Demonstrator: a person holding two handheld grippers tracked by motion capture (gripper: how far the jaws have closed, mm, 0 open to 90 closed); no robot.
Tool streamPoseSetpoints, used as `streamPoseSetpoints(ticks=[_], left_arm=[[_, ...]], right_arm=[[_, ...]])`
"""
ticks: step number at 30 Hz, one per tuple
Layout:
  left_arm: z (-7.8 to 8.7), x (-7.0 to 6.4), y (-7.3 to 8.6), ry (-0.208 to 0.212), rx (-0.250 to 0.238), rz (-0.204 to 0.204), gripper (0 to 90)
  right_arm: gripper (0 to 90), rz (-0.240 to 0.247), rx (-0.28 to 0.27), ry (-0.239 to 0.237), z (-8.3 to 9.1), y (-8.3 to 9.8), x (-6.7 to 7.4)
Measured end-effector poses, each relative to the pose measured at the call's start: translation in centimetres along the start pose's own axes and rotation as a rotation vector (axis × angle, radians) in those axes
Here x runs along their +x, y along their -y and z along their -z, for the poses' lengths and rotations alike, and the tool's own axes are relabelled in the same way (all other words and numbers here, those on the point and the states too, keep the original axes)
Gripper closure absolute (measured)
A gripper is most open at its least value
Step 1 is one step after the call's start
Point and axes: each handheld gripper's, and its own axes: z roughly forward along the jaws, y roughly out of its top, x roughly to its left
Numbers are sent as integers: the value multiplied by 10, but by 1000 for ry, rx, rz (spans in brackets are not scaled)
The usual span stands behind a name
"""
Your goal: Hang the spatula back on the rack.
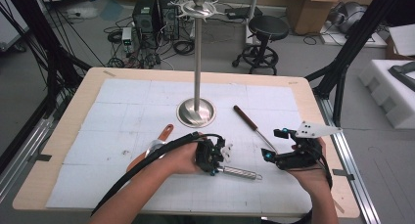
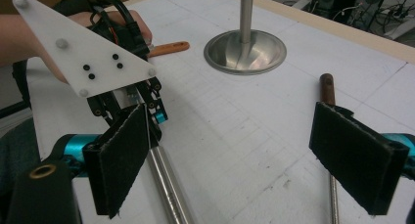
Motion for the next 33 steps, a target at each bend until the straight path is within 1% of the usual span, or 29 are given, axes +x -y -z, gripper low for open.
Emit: streamPoseSetpoints(ticks=[4, 6, 8, 11, 13, 14, 15, 18, 19, 21, 22, 23, 27, 29, 32, 33], left_arm=[[8, -1, 0, -2, -16, -10, 743], [15, -1, 2, -4, -34, 4, 744], [21, 0, 3, -11, -49, 5, 744], [31, 0, 5, -18, -76, 25, 745], [37, 0, 6, -21, -91, 30, 745], [40, 0, 7, -15, -97, 33, 745], [42, 0, 8, -10, -111, 46, 745], [48, 1, 9, -7, -135, 55, 746], [50, 1, 10, -13, -139, 55, 746], [54, 2, 12, -19, -155, 72, 746], [57, 3, 13, -25, -159, 73, 746], [59, 4, 14, -26, -168, 83, 745], [70, 7, 20, -43, -213, 116, 746], [76, 8, 22, -45, -238, 127, 746], [84, 10, 25, -50, -263, 133, 746], [87, 11, 26, -57, -271, 139, 746]], right_arm=[[143, -5, -10, 5, 2, 0, -1], [143, -5, -13, 8, 3, 0, -1], [144, -5, -13, 9, 3, 0, -1], [144, -4, -24, 16, 7, -1, -2], [144, -10, -25, 17, 8, -1, -1], [144, -12, -32, 18, 9, -1, -2], [144, -12, -34, 21, 10, -1, -2], [144, -15, -45, 26, 14, 0, -4], [144, -13, -47, 27, 14, 0, -4], [144, -8, -52, 32, 15, -1, -4], [145, -11, -49, 28, 15, -1, -3], [145, -4, -48, 26, 15, -2, -1], [145, 2, -51, 23, 15, -4, 0], [145, -2, -50, 20, 15, -3, 0], [145, -8, -47, 22, 14, -3, -1], [145, -4, -44, 20, 14, -3, -1]])
